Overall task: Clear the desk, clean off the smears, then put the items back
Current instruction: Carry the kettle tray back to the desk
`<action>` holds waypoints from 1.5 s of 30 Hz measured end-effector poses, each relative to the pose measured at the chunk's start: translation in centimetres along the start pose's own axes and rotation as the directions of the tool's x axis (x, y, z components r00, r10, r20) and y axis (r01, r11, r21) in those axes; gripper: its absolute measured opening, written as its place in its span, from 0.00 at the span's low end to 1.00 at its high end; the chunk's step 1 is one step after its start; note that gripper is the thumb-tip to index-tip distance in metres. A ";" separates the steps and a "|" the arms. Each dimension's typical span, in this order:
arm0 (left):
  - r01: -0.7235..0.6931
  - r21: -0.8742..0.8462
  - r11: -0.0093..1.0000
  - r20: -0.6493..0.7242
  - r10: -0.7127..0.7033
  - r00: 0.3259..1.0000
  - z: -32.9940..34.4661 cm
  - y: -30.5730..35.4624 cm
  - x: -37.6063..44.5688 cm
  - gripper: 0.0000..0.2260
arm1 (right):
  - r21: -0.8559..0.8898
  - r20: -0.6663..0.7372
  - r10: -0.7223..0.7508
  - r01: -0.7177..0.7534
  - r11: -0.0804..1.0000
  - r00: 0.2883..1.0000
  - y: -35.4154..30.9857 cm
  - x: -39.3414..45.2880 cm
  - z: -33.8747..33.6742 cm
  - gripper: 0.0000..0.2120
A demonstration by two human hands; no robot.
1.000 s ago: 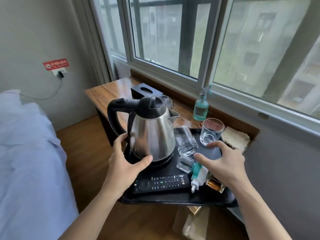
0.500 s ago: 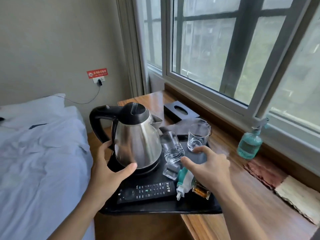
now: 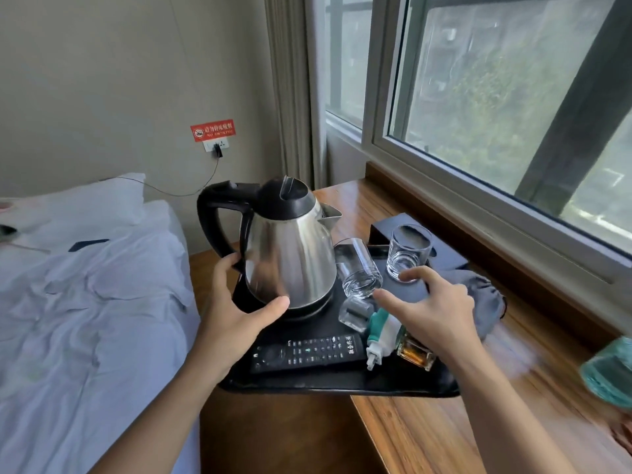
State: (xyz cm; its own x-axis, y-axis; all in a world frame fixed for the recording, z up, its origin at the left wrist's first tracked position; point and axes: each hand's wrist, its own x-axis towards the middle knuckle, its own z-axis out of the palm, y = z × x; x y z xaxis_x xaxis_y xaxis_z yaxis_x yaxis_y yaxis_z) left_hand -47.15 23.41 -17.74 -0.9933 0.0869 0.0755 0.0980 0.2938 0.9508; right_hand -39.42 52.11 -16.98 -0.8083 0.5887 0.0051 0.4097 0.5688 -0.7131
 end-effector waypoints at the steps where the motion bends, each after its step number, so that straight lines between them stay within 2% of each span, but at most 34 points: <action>1: -0.006 -0.004 1.000 0.004 0.006 1.000 -0.3 -0.5 1.8 0.43 | 0.011 0.001 0.000 0.000 1.000 1.000 -0.6 1.1 1.0 0.32; 7: -0.073 -0.036 0.997 0.072 0.075 0.995 -2.1 -3.3 14.0 0.43 | 0.034 -0.059 0.051 -0.049 0.998 0.997 -5.0 7.7 7.6 0.31; 14: -0.149 0.000 0.989 0.241 0.144 0.960 -3.4 -4.9 28.9 0.42 | 0.083 -0.165 0.198 -0.186 0.979 0.966 -10.2 14.2 13.5 0.31; 19: -0.170 -0.001 0.985 0.352 0.160 0.922 -1.4 -5.9 38.3 0.42 | 0.091 -0.215 0.272 -0.258 0.962 0.938 -12.4 18.5 16.5 0.23; 22: -0.186 -0.051 0.981 0.418 0.190 0.888 1.1 -6.5 43.1 0.39 | 0.081 -0.267 0.317 -0.307 0.948 0.910 -12.4 22.0 18.4 0.22; 26: -0.220 -0.022 0.975 0.466 0.205 0.861 4.5 -8.1 49.5 0.40 | 0.081 -0.350 0.371 -0.367 0.927 0.860 -12.0 27.1 21.1 0.22; 30: -0.181 -0.021 0.983 0.515 0.166 0.841 8.0 -9.1 54.8 0.42 | 0.092 -0.442 0.423 -0.429 0.899 0.791 -11.5 31.9 22.6 0.22; 35: -0.163 -0.045 0.986 0.587 0.158 0.794 13.3 -10.5 59.5 0.41 | 0.086 -0.484 0.505 -0.536 0.840 0.714 -10.4 36.2 23.4 0.21; 45: -0.177 -0.072 0.982 0.775 0.167 0.610 22.4 -12.2 68.3 0.42 | 0.151 -0.580 0.624 -0.684 0.714 0.524 -10.0 41.5 25.4 0.18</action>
State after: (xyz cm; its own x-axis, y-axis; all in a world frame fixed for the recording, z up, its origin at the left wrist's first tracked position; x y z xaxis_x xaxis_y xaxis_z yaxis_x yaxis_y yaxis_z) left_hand -114.84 47.03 -30.93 -0.5426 0.8395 -0.0281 0.2678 0.2046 0.9415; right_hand -87.83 56.26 -27.41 0.0774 0.9963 -0.0362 0.7816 -0.0832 -0.6183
